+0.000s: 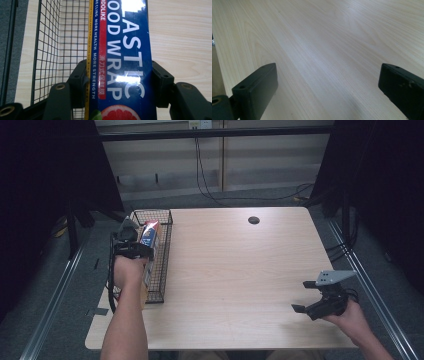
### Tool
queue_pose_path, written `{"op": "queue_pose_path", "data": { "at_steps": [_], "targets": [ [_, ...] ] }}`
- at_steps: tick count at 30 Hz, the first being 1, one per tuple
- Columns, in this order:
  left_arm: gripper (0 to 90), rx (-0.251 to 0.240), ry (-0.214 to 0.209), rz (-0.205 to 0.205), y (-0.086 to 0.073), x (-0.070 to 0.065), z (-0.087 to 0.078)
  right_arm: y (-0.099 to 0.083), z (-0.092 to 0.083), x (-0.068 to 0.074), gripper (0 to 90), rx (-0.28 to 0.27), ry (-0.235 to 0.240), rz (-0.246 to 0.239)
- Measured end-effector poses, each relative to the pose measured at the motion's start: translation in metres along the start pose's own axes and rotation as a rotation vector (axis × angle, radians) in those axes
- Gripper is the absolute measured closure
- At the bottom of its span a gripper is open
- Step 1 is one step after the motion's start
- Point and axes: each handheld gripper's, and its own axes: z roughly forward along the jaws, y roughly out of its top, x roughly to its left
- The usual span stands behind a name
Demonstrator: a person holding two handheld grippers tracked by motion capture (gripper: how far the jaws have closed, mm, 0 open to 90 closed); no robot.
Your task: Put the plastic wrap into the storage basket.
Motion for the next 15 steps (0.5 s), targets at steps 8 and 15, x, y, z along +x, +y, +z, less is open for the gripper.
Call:
{"op": "queue_pose_path", "data": {
  "at_steps": [8,15],
  "targets": [
    [43.2,0.001,0.005,-0.004,-0.0006,0.0033,0.0029,0.0000,0.0010,0.0006,2.2,0.004,0.000,-0.001],
    [43.2,0.006,0.014,-0.013,-0.0014,0.0054,0.0056,0.0002,0.0012,0.0006,2.3,0.005,0.001,-0.001]
  ]
}}
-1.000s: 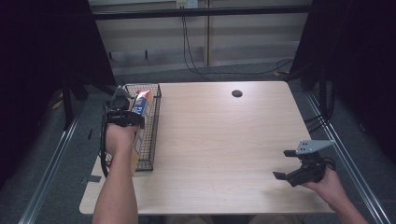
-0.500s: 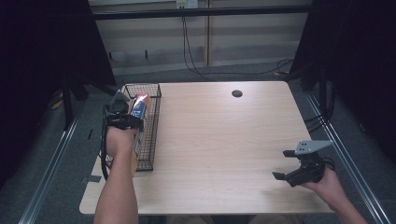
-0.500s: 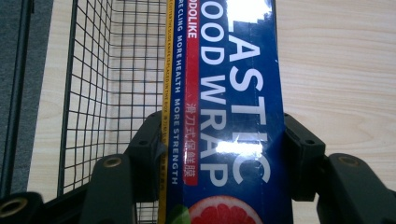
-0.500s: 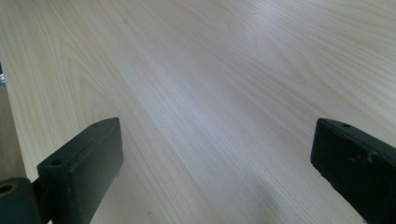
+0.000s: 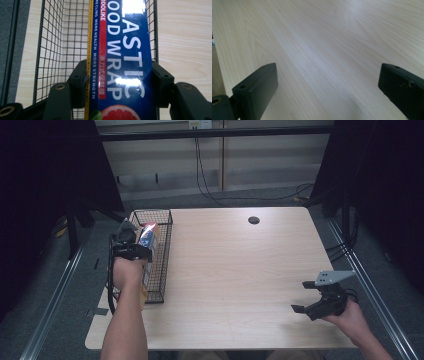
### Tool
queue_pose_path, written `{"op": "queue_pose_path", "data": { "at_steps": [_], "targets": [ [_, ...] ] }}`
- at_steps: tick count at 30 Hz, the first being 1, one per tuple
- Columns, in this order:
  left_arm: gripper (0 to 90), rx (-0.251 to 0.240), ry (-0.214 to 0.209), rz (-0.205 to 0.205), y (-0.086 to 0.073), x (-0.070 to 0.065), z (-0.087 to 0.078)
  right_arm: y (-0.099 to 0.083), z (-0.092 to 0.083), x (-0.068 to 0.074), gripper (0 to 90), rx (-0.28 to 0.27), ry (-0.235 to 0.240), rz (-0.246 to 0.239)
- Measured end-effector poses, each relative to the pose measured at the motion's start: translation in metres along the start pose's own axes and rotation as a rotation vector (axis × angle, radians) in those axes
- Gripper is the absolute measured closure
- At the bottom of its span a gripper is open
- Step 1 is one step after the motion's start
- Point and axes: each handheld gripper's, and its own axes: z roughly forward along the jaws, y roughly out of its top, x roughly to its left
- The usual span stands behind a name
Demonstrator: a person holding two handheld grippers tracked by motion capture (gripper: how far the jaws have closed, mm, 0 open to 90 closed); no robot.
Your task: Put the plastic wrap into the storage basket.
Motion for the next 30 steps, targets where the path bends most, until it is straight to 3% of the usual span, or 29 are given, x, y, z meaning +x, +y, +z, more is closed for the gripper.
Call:
{"op": "queue_pose_path", "data": {
  "at_steps": [12,13,14,15,17,30],
  "targets": [
    [43.0,0.005,0.010,-0.002,0.001,0.003,0.005,0.000,0.001,0.000,2.4,0.006,0.006,0.000],
    [43.0,-0.002,0.025,-0.043,0.001,0.001,0.006,0.000,0.001,0.000,2.4,0.007,0.005,0.000],
    [42.9,-0.002,0.012,-0.020,0.001,0.003,0.007,0.000,0.001,0.000,2.4,0.007,0.005,0.001],
    [42.9,0.001,0.011,-0.034,0.001,0.003,0.008,0.000,0.001,0.000,2.4,0.007,0.007,0.001],
    [43.0,0.010,0.022,-0.020,0.001,0.004,0.009,0.000,0.001,0.000,2.4,0.008,0.008,-0.001],
    [42.5,0.014,0.028,-0.029,0.000,0.007,0.015,-0.001,0.002,0.001,2.3,0.017,0.008,-0.002]
  ]
}}
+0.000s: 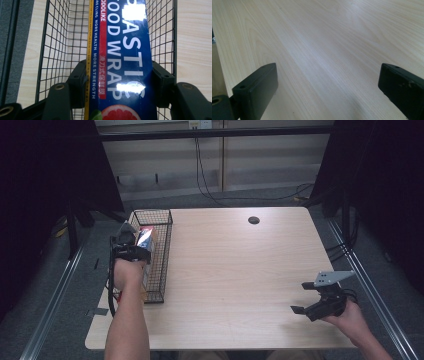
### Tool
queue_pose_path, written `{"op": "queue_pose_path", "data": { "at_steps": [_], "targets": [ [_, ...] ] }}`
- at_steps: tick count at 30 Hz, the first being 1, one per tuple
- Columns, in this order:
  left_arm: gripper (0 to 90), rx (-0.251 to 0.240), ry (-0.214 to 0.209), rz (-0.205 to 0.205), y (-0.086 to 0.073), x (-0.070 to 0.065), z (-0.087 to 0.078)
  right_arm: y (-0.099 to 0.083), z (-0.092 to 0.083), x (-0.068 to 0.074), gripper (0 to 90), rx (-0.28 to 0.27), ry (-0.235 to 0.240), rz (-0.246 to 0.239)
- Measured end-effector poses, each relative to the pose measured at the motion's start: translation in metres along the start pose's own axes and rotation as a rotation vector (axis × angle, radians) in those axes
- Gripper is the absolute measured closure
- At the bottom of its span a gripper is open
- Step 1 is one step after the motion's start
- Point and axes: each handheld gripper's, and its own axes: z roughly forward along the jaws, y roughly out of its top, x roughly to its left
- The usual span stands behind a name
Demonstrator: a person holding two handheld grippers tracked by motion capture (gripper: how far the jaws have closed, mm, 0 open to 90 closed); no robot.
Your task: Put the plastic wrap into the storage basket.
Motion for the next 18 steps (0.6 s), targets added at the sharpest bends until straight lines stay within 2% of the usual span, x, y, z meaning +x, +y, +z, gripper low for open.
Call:
{"op": "queue_pose_path", "data": {
  "at_steps": [10,13,18],
  "targets": [
    [42.3,0.008,0.004,-0.003,0.0003,-0.0007,0.0024,-0.0001,-0.0002,0.0002,2.4,-0.001,-0.002,0.001],
    [42.2,0.011,0.014,0.008,0.0006,-0.0008,0.0030,-0.0001,-0.0004,0.0001,2.4,-0.001,-0.002,0.003],
    [41.9,0.020,0.007,0.008,0.0004,-0.0013,0.0031,0.0000,-0.0003,0.0000,2.4,-0.004,-0.001,0.000]
  ]
}}
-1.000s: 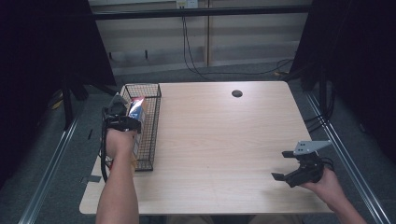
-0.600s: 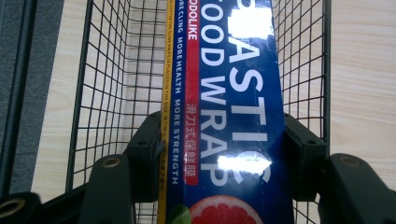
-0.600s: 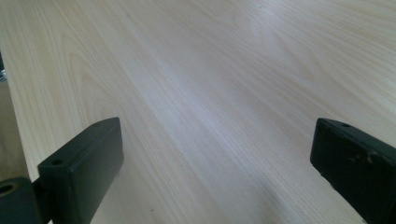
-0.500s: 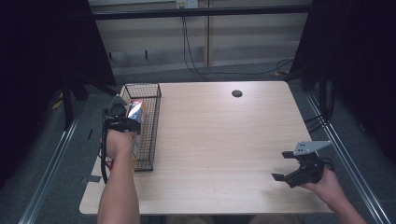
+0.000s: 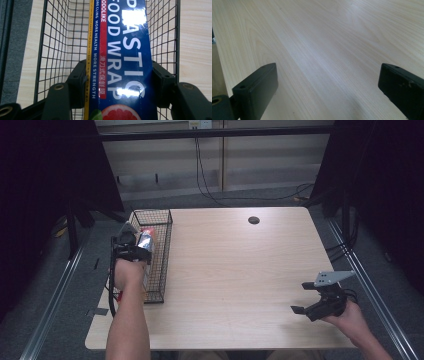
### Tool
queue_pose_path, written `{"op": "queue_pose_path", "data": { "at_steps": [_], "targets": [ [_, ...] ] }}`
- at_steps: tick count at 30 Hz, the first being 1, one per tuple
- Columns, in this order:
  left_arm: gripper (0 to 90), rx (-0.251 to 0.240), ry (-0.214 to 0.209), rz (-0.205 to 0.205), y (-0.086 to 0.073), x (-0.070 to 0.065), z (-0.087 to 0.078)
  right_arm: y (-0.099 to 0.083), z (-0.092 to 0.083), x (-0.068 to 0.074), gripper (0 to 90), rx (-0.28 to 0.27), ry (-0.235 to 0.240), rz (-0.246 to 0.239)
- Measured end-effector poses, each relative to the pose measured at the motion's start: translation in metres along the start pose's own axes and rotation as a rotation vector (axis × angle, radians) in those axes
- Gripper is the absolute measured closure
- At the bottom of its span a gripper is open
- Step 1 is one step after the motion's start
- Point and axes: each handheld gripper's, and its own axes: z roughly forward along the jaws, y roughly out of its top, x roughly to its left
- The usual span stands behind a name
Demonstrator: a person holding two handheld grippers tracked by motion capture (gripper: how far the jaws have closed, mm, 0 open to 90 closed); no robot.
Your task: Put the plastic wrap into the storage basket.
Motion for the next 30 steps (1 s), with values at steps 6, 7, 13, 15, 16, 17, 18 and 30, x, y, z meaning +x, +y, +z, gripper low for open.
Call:
{"op": "queue_pose_path", "data": {
  "at_steps": [6,7,13,15,16,17,18,30],
  "targets": [
    [41.7,0.007,0.004,-0.005,0.000,-0.001,0.002,0.000,0.000,0.000,2.4,-0.001,0.002,0.001],
    [41.6,0.009,0.006,0.002,0.000,0.000,0.002,0.000,0.000,0.000,2.4,-0.003,0.005,0.000],
    [41.3,0.016,0.009,-0.005,0.001,-0.001,0.002,0.000,0.000,0.000,2.4,0.000,0.002,0.000],
    [41.1,0.015,0.009,-0.001,0.001,-0.001,0.003,0.000,0.000,0.000,2.4,-0.001,0.003,0.000],
    [40.9,0.014,0.004,-0.010,0.001,-0.002,0.003,0.000,0.000,0.000,2.4,-0.001,0.001,0.000],
    [40.7,0.015,0.002,-0.014,0.001,-0.003,0.003,0.000,0.000,0.000,2.4,-0.002,0.001,0.000],
    [40.4,0.015,-0.003,-0.015,0.001,-0.003,0.003,0.000,0.000,0.000,2.4,-0.004,0.005,0.001],
    [34.3,-0.019,-0.017,-0.013,0.003,-0.004,-0.008,0.000,0.000,0.001,2.5,-0.004,0.006,-0.005]
  ]
}}
